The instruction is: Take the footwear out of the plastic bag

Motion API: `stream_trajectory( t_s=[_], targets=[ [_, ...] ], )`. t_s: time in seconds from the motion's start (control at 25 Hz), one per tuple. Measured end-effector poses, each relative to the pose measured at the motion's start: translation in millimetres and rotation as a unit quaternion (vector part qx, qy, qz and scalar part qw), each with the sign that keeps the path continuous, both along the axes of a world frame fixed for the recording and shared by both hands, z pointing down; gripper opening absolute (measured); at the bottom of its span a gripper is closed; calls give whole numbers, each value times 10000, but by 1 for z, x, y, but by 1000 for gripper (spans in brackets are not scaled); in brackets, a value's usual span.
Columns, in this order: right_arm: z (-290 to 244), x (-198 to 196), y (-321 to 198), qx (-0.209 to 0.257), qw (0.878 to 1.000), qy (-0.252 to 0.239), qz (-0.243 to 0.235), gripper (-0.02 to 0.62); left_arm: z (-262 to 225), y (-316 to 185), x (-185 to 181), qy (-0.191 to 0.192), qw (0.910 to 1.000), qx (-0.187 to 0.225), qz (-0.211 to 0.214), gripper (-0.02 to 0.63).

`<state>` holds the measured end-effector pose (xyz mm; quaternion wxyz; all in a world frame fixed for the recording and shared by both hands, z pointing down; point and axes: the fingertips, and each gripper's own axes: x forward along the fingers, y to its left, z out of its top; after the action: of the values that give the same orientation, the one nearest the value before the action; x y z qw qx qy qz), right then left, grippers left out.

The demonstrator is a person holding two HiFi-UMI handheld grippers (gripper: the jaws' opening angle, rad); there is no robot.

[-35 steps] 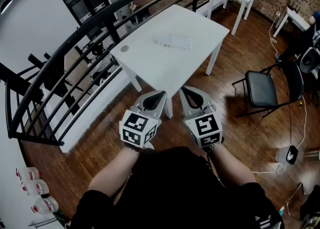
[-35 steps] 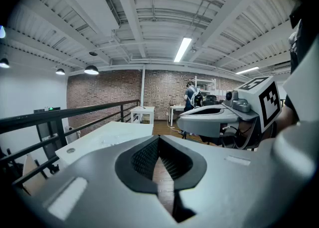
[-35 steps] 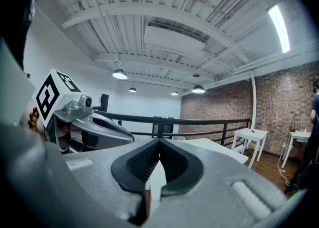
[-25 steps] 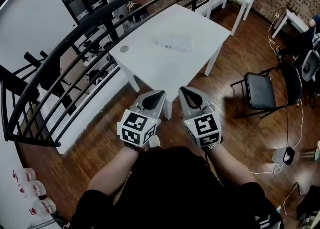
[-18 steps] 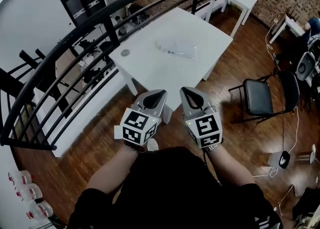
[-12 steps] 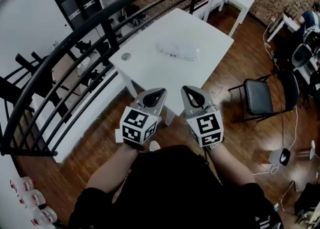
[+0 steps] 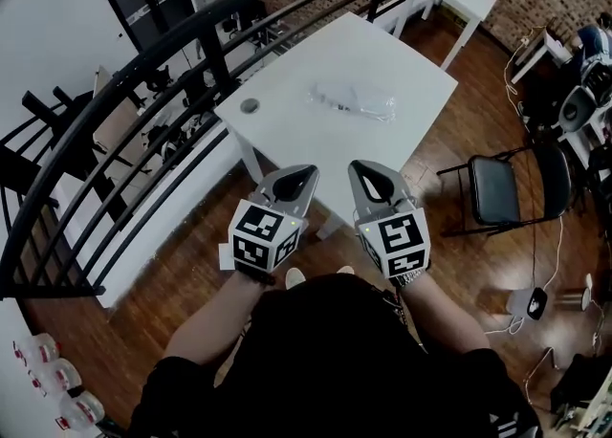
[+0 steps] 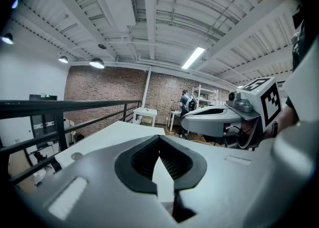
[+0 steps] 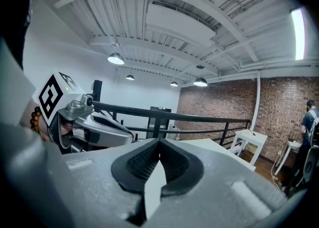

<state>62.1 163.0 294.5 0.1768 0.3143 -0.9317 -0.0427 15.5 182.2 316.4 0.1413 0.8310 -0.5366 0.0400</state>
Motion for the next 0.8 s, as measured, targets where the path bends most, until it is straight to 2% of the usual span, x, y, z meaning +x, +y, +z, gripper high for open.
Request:
stream_trajectory(
  t_s=[0.24,0.52,0.8],
  targets=[
    [9,-12,-13,-147,9998,-4,-93,-11,10,-12,-13,6,9998,-161,-121,11],
    [11,-5,-59,-251,9995,-138,-142,-10,12,-55,-7,-145,9992,-302,-196,11],
    [12,18,-107,-428,9981,-331,-302,-11,8,-103,16,-379,9981,-370,-310,11]
  ],
)
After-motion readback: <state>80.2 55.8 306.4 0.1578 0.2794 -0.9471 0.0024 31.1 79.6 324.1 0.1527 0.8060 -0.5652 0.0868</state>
